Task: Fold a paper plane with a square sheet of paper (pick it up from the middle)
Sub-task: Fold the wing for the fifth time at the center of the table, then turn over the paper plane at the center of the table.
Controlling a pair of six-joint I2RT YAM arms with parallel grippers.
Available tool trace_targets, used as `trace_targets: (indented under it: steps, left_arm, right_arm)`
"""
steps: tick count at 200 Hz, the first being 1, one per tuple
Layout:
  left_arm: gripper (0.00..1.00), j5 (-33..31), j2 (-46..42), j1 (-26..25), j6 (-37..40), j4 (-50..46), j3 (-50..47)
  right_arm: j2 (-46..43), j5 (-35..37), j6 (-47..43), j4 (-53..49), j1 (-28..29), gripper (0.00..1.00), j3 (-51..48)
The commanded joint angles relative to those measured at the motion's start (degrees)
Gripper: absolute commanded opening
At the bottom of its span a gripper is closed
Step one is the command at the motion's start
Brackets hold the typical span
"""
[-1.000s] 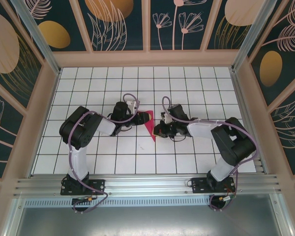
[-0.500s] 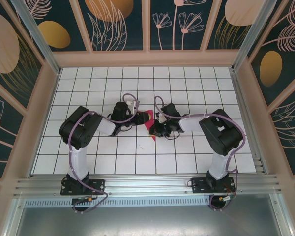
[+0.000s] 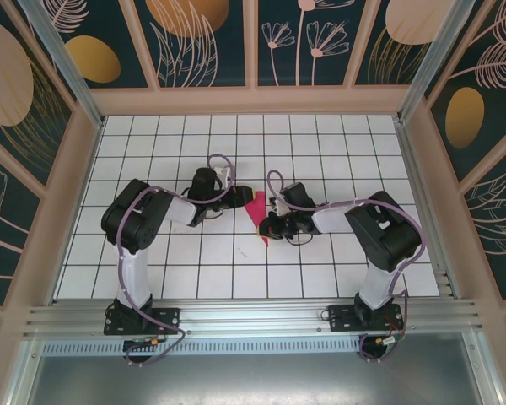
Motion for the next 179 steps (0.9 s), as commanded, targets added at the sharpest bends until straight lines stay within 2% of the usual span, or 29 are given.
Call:
trace_targets:
  steps: [1, 35, 80, 113, 145, 157, 179]
  left_arm:
    - [0.50, -0.23, 1.60, 1.42, 1.54, -0.60, 1.62]
    - [0.50, 0.30, 0.89, 2.19, 0.46, 0.22, 1.95]
    - [0.56, -2.79, -7.36, 2.58, -0.94, -2.70, 1.49]
    - [0.57, -5.73, -15.25, 2.58, -1.33, -7.17, -2.67]
    - [0.56, -5.19, -22.15, 1.86, -5.88, -4.47, -11.48]
    - [0.56, -5.01, -23.59, 0.77, -7.70, -2.94, -14.35]
    - [0.56, -6.32, -24.99, -1.64, -9.23, -2.79, -17.65]
  right_arm:
    - [1.88, 1.14, -2.01, -9.62, -0.11, 0.00, -3.37]
    - [0.75, 0.19, -2.51, -9.89, -0.29, 0.00, -1.69]
    - [-4.87, -0.17, -4.33, -13.54, -0.07, 0.00, 5.88]
    - [-11.11, 2.41, -5.34, -15.48, -0.88, 0.17, 8.83]
    - [-14.57, 12.98, -5.37, -17.21, -3.57, 0.37, 7.28]
    - [-13.90, 14.49, -6.25, -17.00, -6.13, 0.39, 6.78]
    - [-11.07, 12.35, -7.03, -14.92, -7.01, 0.40, 6.71]
